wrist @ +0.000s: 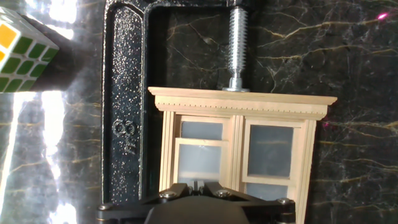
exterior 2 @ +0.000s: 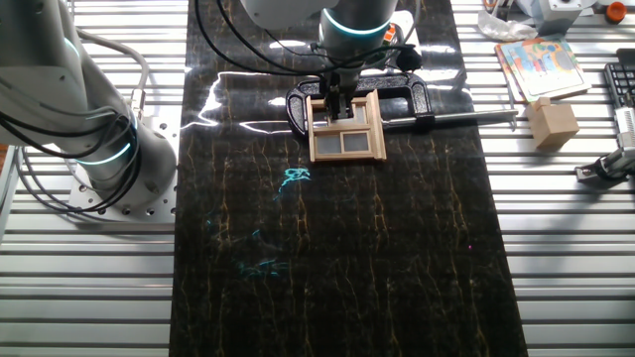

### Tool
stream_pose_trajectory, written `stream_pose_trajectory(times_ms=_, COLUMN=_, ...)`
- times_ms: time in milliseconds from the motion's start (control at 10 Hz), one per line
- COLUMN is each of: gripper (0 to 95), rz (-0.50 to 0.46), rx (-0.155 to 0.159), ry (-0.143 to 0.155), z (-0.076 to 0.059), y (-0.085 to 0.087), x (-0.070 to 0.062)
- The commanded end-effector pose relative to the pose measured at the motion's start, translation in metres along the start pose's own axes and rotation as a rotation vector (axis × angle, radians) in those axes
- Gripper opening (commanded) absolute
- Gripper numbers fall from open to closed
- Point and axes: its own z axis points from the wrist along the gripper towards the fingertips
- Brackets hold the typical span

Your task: Close a sliding window

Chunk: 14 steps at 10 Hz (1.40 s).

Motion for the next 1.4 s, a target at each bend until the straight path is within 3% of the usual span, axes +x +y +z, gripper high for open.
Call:
stream_pose_trajectory(times_ms=100, gripper=0.0, rz=0.000, rx=0.001, ry=0.001, z=0.0014, y=0.0005, x=0.0010)
stream_pose_trajectory(times_ms=800, gripper=0.0, rz=0.001, rx=0.011, ry=-0.010, z=-0.0007, y=-0.0013, x=-0.0037)
stream_pose_trajectory(times_ms=1400, gripper=0.0, rz=0.004, rx=0.009, ry=-0.003, z=-0.0005, y=-0.0012, x=-0.0031)
